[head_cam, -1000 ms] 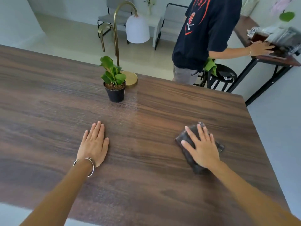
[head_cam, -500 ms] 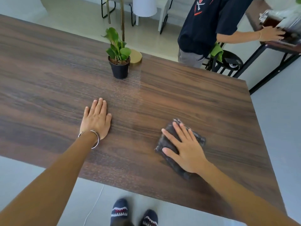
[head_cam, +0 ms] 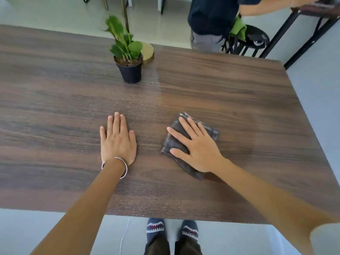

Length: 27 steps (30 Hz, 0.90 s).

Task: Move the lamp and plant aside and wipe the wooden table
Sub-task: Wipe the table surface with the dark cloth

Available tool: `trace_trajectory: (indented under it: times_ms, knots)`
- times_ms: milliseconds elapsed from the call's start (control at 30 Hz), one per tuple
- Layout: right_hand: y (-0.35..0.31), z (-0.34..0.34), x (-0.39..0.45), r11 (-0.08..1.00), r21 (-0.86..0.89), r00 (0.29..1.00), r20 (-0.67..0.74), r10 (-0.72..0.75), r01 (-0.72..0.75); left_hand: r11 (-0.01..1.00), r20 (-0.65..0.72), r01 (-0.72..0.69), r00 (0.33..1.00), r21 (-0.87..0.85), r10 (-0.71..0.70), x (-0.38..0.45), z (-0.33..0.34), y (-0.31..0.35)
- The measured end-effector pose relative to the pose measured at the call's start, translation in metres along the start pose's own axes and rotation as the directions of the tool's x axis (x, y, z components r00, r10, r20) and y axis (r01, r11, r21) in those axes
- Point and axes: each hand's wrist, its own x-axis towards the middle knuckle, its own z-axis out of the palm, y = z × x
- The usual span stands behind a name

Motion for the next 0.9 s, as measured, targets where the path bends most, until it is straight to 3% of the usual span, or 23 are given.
trace_trajectory:
  times_ms: [33,100,200,267,333,433,533,600,667,733,800,900]
  knots:
    - [0.016,-0.004,-0.011,1.0,0.003,0.999,0.011,0.03,-0.03,1.0,-0.003,0.001,1.0,-0.001,-0.001,0.0,0.0,0.001]
    - [0.054,-0.016,0.001,0.974,-0.008,0.974,0.026,0.227,-0.227,1.0,-0.004,0.001,1.0,0.001,-0.001,0.001,0.0,0.002]
    - [0.087,-0.032,0.084,0.828,-0.012,0.828,-0.008,0.561,-0.561,1.0,-0.003,0.006,1.0,0.008,-0.006,0.0,0.0,0.002]
    - [0.089,-0.036,0.152,0.726,0.048,0.727,-0.007,0.687,-0.686,1.0,-0.006,0.006,1.0,0.009,-0.006,0.0,0.0,0.002]
    - [0.068,-0.033,0.204,0.737,0.063,0.74,0.027,0.672,-0.672,1.0,-0.006,0.003,1.0,0.018,-0.003,-0.001,0.0,0.002]
    - [0.011,-0.018,0.212,0.894,0.025,0.894,0.051,0.445,-0.447,1.0,0.002,0.002,1.0,0.015,-0.002,0.001,0.0,0.001]
    - [-0.023,0.001,0.123,0.977,0.015,0.977,-0.004,0.214,-0.214,1.0,0.012,0.002,1.0,0.01,-0.002,-0.002,-0.002,0.001]
    - [-0.029,0.009,0.052,0.994,0.023,0.994,-0.035,0.103,-0.103,1.0,0.014,0.005,1.0,0.01,-0.005,-0.002,-0.003,0.003]
    - [-0.01,0.006,0.032,0.999,0.011,0.999,0.003,0.043,-0.044,1.0,0.009,0.009,1.0,0.012,-0.009,0.0,-0.002,0.003]
    - [0.011,-0.006,0.068,0.996,-0.015,0.996,0.028,0.085,-0.085,1.0,0.011,0.01,1.0,0.007,-0.01,0.0,-0.002,0.004]
    - [0.025,-0.021,0.133,0.971,-0.023,0.971,0.028,0.237,-0.237,1.0,-0.002,0.008,1.0,0.009,-0.008,0.0,-0.001,0.003]
    - [0.033,-0.028,0.213,0.866,0.047,0.867,0.066,0.494,-0.497,1.0,-0.012,0.01,1.0,0.024,-0.01,-0.001,0.003,0.001]
